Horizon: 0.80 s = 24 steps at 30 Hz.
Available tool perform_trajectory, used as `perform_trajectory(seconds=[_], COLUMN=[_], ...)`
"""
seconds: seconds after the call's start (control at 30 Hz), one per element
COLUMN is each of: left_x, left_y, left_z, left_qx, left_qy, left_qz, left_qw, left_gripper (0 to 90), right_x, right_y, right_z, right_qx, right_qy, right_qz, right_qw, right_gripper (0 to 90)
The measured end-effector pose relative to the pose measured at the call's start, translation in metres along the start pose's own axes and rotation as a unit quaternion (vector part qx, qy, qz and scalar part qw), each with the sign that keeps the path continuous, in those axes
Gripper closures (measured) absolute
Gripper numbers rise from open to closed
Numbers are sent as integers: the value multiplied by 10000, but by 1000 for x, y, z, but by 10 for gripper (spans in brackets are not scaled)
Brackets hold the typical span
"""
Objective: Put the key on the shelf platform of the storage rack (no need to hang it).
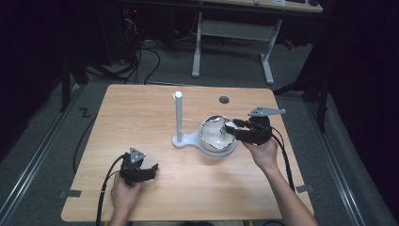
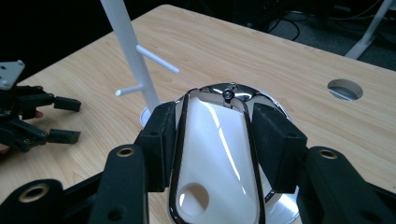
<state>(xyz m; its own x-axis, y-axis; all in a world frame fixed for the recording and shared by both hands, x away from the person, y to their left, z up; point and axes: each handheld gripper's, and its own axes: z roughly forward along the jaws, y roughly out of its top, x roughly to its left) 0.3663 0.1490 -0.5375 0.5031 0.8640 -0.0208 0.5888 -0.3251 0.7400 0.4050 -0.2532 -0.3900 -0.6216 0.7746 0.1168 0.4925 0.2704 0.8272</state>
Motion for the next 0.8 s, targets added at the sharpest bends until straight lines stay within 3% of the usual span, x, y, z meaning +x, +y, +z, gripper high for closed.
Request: perform_trajectory(seconds=[0.4, 0.8], left_x=[0, 0], left_y=[0, 0], left_z=[0, 0], left_qx=[1, 1], left_qy=[1, 2], left_qz=[4, 5], left_qw=[10000, 10000], left_gripper=[230, 230], right_x=[-1, -1], right_y=[-6, -9], right_z=[21, 37], right_qx=[262, 370], right_qy=[-135, -79], right_qz=[-73, 1], right_qw=[9995, 9993], right_gripper=[520, 519])
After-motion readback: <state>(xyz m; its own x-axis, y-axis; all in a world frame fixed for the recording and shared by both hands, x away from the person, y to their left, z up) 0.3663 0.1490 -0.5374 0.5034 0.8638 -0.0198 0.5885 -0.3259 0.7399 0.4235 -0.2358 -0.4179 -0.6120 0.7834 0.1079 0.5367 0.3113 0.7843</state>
